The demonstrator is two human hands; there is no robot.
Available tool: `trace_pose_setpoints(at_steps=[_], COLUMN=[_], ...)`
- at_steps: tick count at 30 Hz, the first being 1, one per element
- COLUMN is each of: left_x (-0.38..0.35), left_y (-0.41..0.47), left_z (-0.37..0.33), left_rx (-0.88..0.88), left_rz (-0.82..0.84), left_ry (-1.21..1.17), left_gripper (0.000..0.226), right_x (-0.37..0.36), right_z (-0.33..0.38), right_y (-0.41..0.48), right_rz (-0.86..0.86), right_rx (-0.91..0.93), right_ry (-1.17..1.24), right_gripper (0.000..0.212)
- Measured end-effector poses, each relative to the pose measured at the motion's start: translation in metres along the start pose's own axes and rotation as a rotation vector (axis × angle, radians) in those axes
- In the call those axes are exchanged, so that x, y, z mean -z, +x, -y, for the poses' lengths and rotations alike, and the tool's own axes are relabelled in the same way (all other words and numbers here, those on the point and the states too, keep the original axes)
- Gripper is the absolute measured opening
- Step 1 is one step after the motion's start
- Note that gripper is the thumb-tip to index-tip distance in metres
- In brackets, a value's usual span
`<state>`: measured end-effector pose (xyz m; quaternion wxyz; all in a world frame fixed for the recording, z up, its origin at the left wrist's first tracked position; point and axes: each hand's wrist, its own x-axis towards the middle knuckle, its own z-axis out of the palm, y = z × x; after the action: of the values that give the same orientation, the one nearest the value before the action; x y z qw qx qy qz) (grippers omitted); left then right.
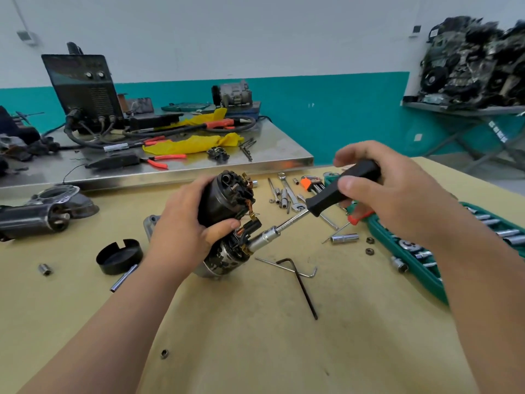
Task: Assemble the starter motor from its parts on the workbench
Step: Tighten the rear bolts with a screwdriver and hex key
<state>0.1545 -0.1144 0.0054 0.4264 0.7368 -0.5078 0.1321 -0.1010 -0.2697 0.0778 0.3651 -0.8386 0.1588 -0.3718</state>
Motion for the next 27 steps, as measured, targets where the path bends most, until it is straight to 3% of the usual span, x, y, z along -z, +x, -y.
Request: trace_pose_setpoints(at_steps=[2,4,6,10,13,15,19,21,23,27], left_x=[-0.001,-0.002,-0.001,-0.001,-0.002,-0.002,-0.001,-0.001,-0.001,0.000], left_y=[0.000,-0.001,-0.002,-0.001,-0.001,-0.002,-0.003,-0.004,-0.004,-0.005], left_z=[0.001,0.002,0.001,0.000,0.000,0.000,-0.001,-0.002,-0.002,-0.002], left_rx=[-0.004,-0.008,-0.015,-0.015,-0.009,-0.002,0.000,-0.006,0.000,0.005], left_rz=[-0.007,-0.012,-0.018,-0.020,-0.013,-0.017,-0.019,-0.020,-0.023,-0.021], left_ry=[0.007,-0.003,-0.006,-0.031,-0.037,-0.030,-0.041,-0.045,-0.037,-0.027], left_gripper=[0.076,0.076,0.076,0.074,0.074,0.074,0.072,0.072,0.073,0.073], right_x=[0.002,-0.004,-0.010,0.008,0.000,-0.008,0.003,-0.001,-0.010,-0.002], right_z=[0.000,0.000,-0.001,-0.002,-0.008,-0.007,-0.001,-0.004,-0.004,-0.002], right_y=[-0.001,0.000,0.002,-0.001,-0.003,-0.001,-0.003,-0.005,-0.003,-0.004], right_rz=[0.019,-0.121,-0.191,0.091,-0.076,-0.183,0.063,-0.037,-0.195,0.003], right_rx=[-0.008,0.033,0.051,-0.047,0.025,0.058,-0.019,0.011,0.037,-0.020], right_ry=[0.085,-0.123,-0.305,0.079,-0.127,-0.275,0.015,-0.091,-0.274,0.048], right_gripper=[0.021,0.001,0.017,0.028,0.006,0.023,0.027,0.021,0.027,0.031])
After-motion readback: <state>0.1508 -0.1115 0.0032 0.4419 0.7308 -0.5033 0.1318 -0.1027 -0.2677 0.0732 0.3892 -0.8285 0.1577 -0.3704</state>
